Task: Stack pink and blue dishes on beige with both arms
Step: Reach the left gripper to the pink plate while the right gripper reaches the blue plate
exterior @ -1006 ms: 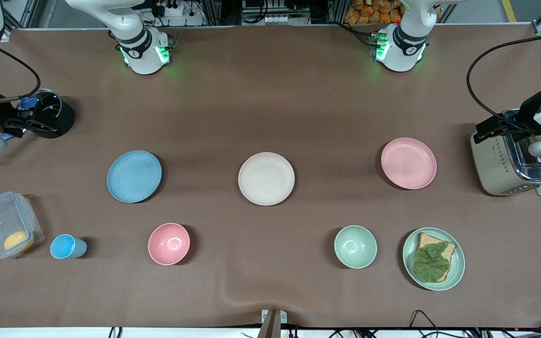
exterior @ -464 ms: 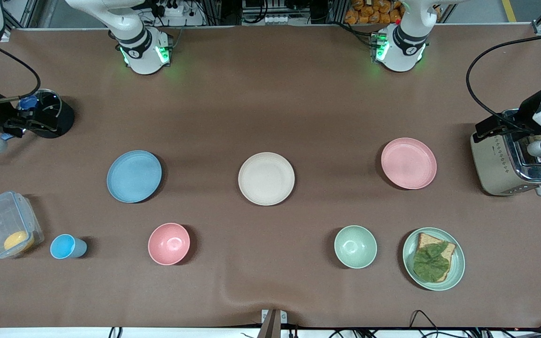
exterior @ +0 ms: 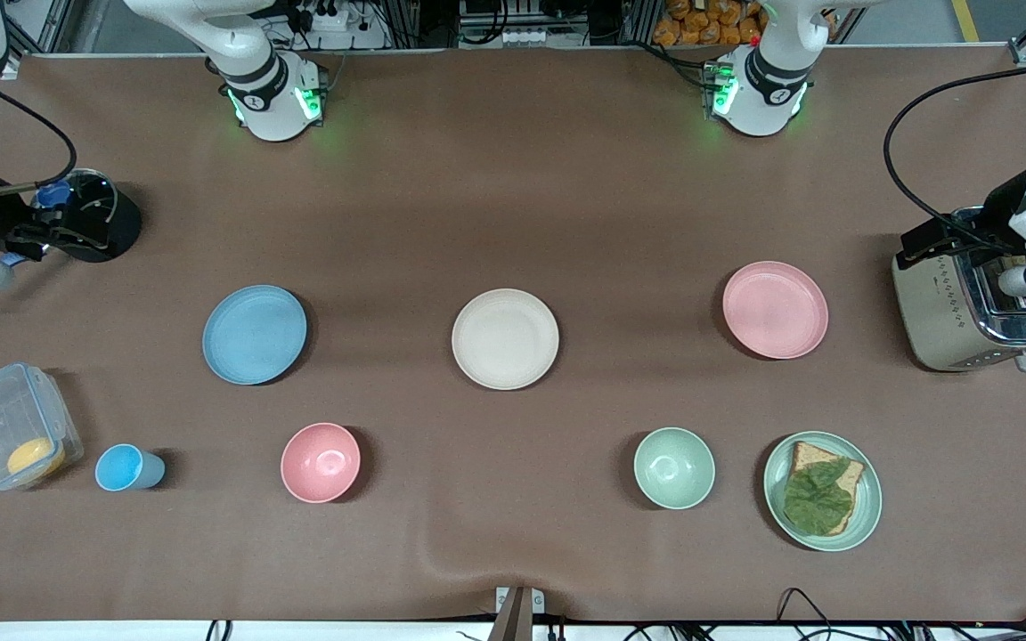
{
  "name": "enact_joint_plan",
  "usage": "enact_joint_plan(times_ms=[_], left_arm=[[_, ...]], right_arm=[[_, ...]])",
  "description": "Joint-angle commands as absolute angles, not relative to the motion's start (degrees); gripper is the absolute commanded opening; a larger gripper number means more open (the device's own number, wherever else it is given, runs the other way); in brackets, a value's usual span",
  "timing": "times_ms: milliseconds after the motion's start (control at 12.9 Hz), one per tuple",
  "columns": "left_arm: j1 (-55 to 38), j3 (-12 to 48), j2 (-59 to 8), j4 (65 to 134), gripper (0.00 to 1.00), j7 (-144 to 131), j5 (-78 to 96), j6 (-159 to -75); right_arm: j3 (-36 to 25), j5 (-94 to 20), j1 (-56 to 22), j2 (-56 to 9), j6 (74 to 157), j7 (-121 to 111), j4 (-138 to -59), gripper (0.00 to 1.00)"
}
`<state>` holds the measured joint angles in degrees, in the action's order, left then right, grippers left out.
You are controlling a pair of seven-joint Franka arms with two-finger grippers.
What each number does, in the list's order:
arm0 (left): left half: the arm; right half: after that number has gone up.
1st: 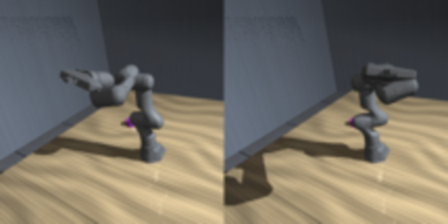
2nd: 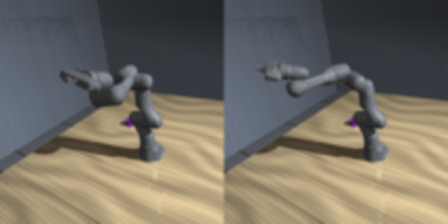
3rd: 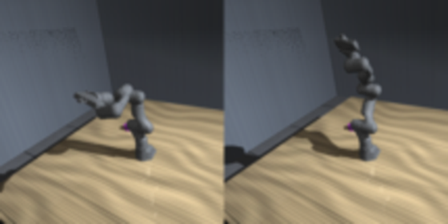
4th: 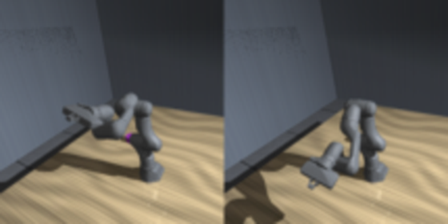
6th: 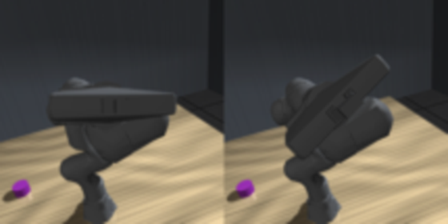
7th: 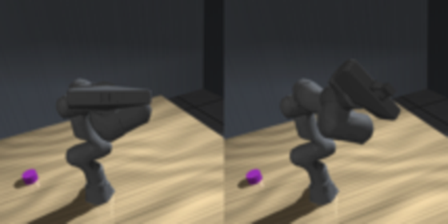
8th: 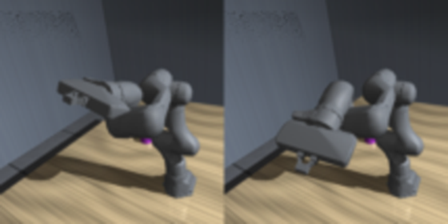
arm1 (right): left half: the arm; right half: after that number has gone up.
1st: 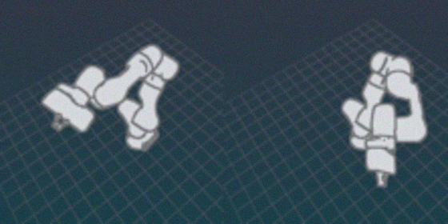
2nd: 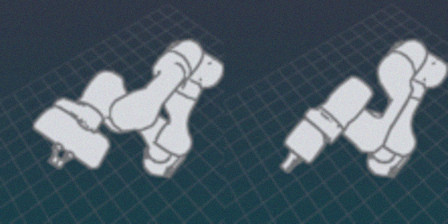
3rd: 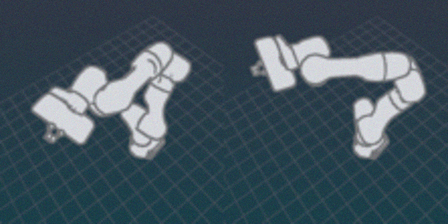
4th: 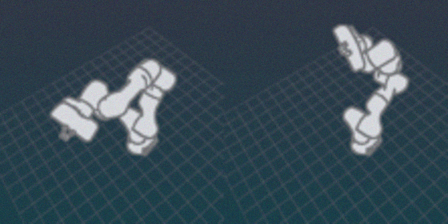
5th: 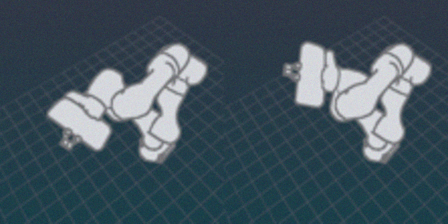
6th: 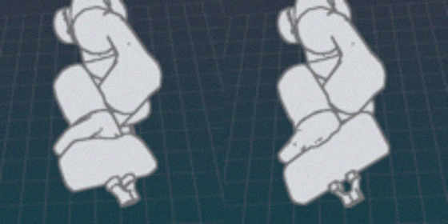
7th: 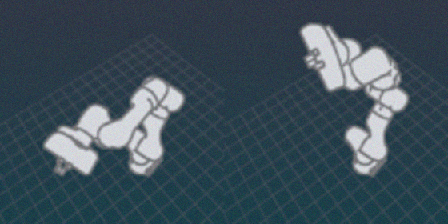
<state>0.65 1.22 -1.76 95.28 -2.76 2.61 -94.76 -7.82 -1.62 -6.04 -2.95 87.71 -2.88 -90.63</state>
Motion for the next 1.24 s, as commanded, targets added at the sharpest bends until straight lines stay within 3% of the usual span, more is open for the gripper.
enact_joint_plan(times_ms=[0,387,619,1161], left_arm=[[0.88,1.41,-3.51,94.4,1.0,-2.81,1.32,-93.87],[-2.63,1.49,-15.97,94.04,1.0,-4.74,0.79,-94.57],[-0.89,1.49,-23.27,94.83,1.0,-4.05,0.7,-98.6],[1.76,1.49,-27.76,101.16,1.0,-1.93,1.41,-100.63]], right_arm=[[-7.74,-1.41,-4.31,-4.3,87.28,-2.99,-90.35,1.0],[-7.73,-1.41,-1.76,-15.79,88.24,-4.74,-90.44,1.0],[-7.73,-4.03,-1.14,-22.14,95.51,-7.36,-92.8,1.0],[-7.56,-9.21,4.21,-32.42,108.89,-27.48,-98.7,1.0]])
